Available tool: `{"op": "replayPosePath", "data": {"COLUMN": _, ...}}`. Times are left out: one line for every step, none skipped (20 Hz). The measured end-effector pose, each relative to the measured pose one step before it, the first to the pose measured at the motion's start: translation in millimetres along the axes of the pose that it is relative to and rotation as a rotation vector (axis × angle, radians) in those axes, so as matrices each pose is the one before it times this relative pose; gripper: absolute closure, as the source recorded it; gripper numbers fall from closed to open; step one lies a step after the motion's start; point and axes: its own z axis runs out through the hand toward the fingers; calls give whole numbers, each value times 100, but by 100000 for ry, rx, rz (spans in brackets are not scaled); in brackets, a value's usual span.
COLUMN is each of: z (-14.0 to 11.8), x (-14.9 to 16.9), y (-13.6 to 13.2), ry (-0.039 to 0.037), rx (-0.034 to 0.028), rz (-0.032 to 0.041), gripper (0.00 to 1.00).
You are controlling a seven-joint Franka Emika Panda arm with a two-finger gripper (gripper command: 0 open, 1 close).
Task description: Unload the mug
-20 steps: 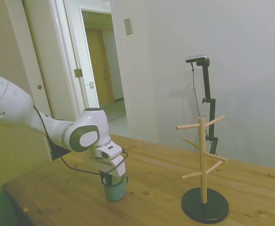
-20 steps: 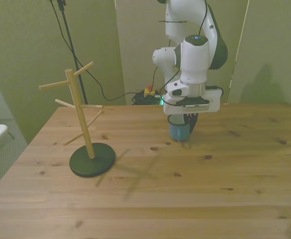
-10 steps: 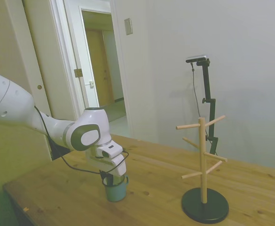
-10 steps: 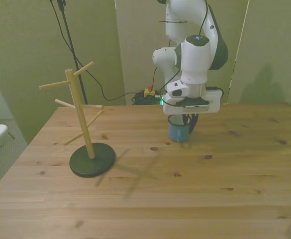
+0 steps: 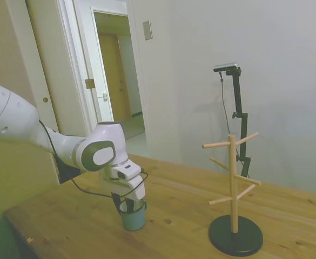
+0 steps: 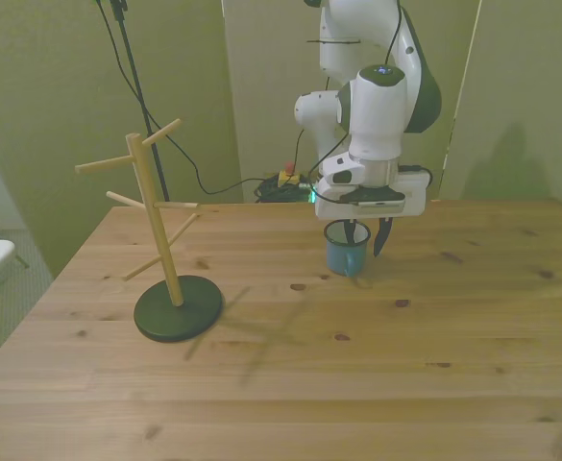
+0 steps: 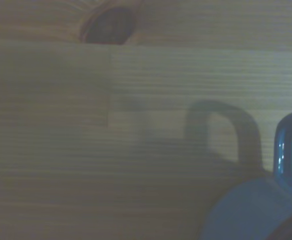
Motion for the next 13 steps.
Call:
{"op": "replayPosePath", "data": {"z": -694, "x": -107, "y": 87, "ry": 463, "rx": 466, "rz": -27, "gripper": 0}}
{"op": "replayPosePath", "data": {"z": -734, "x": -128, "y": 90, "ry": 433, "rx": 434, "rz": -53, "gripper": 0}}
{"op": "replayPosePath", "data": {"z": -775, "x": -162, "y": 81, "ry": 425, "rx": 417, "rz": -115, "gripper": 0}}
{"op": "replayPosePath", "data": {"z": -777, "x": -203, "y": 46, "ry": 425, "rx": 395, "rz": -226, "gripper": 0}}
{"op": "replayPosePath", "data": {"z": -779, "x": -241, "y": -3, "ry": 508, "rx": 450, "rz": -303, "gripper": 0}}
{"op": "replayPosePath", "data": {"z": -814, "x": -260, "y": -81, "ry": 887, "rx": 779, "rz": -213, "gripper": 0}}
{"op": "replayPosePath", "data": {"z": -784, "x": -295, "y": -102, "ry": 805, "rx": 537, "rz": -143, "gripper": 0}}
{"op": "replayPosePath", "data": {"z": -705, "x": -299, "y": -88, "ry": 741, "rx": 136, "rz": -167, "gripper": 0}}
{"op": "replayPosePath", "data": {"z": -666, "x": -282, "y": -63, "ry": 687, "rx": 11, "rz": -220, "gripper": 0}}
{"op": "replayPosePath", "data": {"z": -581, "x": -259, "y": -59, "ry": 567, "rx": 140, "rz": -10, "gripper": 0}}
{"op": "replayPosePath", "data": {"z": -519, "x": -239, "y": -29, "ry": 469, "rx": 311, "rz": -13, "gripper": 0}}
{"op": "replayPosePath", "data": {"z": -455, "x": -258, "y": 11, "ry": 275, "rx": 132, "rz": -231, "gripper": 0}}
{"op": "replayPosePath", "data": {"z": -411, "x": -310, "y": 21, "ry": 297, "rx": 137, "rz": -385, "gripper": 0}}
